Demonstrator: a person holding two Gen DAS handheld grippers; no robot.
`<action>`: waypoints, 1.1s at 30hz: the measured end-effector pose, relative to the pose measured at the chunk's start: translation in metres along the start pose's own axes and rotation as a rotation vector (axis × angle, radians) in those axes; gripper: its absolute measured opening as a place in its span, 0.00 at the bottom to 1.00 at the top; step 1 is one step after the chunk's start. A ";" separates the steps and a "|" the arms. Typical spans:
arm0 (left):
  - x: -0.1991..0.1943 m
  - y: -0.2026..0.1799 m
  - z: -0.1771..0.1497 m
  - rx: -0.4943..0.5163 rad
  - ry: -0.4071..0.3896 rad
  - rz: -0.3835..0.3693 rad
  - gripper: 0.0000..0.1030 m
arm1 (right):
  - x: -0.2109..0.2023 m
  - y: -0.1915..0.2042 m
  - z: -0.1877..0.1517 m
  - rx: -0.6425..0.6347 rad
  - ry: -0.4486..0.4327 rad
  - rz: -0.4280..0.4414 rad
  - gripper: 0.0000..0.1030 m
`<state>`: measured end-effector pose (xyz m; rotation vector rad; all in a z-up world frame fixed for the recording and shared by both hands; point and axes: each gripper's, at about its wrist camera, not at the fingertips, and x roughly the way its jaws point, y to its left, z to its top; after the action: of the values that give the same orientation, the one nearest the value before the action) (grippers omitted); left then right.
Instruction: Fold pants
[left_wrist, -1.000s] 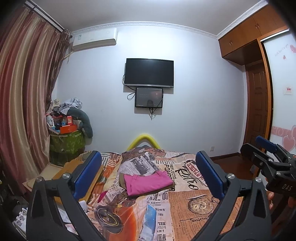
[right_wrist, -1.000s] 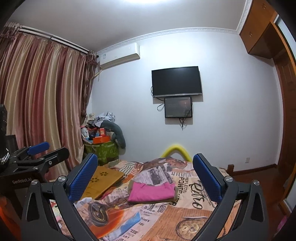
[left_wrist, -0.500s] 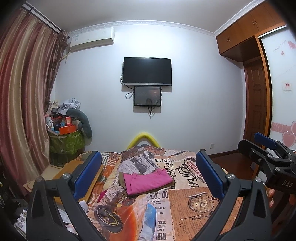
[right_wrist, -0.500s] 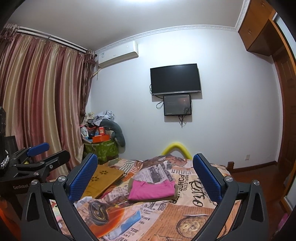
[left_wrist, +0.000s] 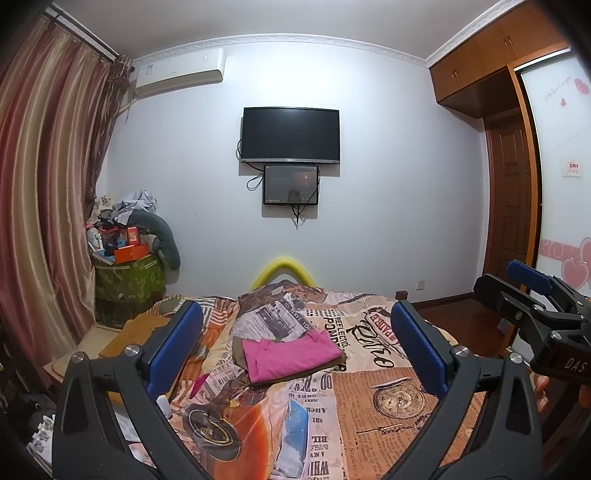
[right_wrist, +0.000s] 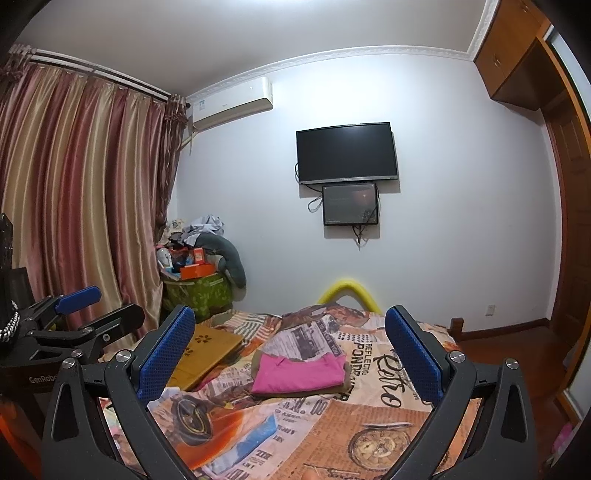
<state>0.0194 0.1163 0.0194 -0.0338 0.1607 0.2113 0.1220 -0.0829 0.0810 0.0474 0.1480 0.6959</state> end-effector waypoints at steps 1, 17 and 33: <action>0.000 0.000 0.000 0.000 0.000 0.000 1.00 | 0.000 0.000 0.000 0.000 0.001 0.000 0.99; 0.002 0.000 0.001 -0.003 0.001 -0.005 1.00 | -0.001 0.000 -0.001 -0.001 -0.002 -0.001 0.99; 0.002 -0.004 0.001 0.007 0.004 -0.018 1.00 | -0.002 -0.003 -0.002 0.008 -0.001 -0.003 0.99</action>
<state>0.0228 0.1126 0.0200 -0.0282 0.1650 0.1930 0.1216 -0.0864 0.0793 0.0551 0.1503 0.6922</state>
